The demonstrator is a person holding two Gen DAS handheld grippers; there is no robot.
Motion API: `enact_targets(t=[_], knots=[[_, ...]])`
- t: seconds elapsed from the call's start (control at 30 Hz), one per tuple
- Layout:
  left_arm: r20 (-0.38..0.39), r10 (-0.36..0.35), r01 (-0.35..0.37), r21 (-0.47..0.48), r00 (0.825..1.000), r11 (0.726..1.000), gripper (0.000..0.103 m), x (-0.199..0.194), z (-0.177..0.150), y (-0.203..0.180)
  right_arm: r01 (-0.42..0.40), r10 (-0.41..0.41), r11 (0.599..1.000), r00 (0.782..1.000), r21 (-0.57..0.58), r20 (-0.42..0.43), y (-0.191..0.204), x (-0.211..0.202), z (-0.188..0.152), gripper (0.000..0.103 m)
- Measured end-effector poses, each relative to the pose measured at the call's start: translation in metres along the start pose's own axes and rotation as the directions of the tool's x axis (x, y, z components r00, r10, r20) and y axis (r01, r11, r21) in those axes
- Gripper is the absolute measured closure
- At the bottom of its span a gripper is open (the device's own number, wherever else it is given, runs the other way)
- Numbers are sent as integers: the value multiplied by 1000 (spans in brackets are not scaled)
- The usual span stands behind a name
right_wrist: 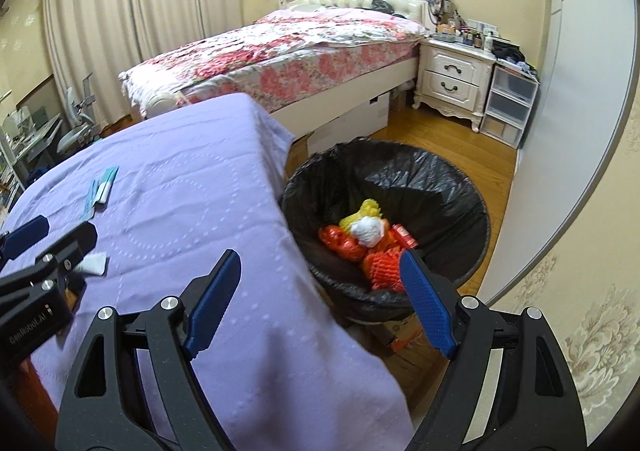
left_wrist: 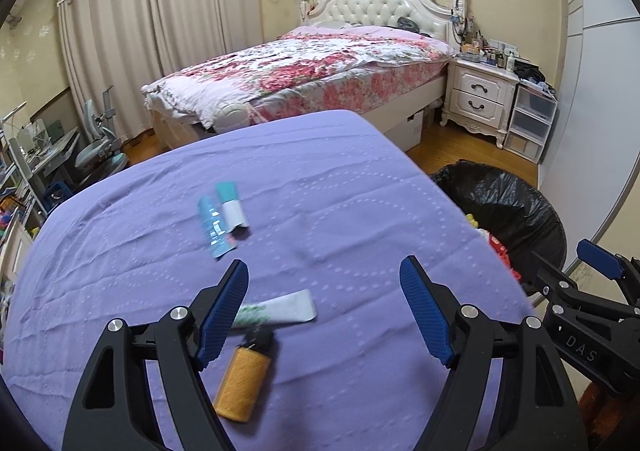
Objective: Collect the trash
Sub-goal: 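Move both open grippers back over the bed, then grasp the amber bottle with the left gripper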
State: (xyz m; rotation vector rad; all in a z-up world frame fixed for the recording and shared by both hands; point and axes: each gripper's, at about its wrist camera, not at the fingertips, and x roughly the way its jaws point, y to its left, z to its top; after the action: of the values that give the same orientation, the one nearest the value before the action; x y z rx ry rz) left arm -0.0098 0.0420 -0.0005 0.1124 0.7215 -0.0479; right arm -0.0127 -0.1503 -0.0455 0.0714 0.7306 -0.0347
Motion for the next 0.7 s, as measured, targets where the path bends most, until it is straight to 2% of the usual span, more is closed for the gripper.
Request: enact_targets(t=[0.3, 0.5, 0.7], knots=[[-40, 47, -48, -15, 998, 999, 27, -8, -34, 32, -26, 25, 999, 999, -28, -21, 21, -4, -22, 23], [-67, 45, -47, -30, 997, 998, 27, -5, -46, 40, -39, 38, 998, 999, -40, -21, 27, -7, -30, 23], [-93, 44, -45, -10, 995, 999, 46, 4, -46, 41, -51, 50, 998, 999, -48, -22, 30, -9, -33, 23]])
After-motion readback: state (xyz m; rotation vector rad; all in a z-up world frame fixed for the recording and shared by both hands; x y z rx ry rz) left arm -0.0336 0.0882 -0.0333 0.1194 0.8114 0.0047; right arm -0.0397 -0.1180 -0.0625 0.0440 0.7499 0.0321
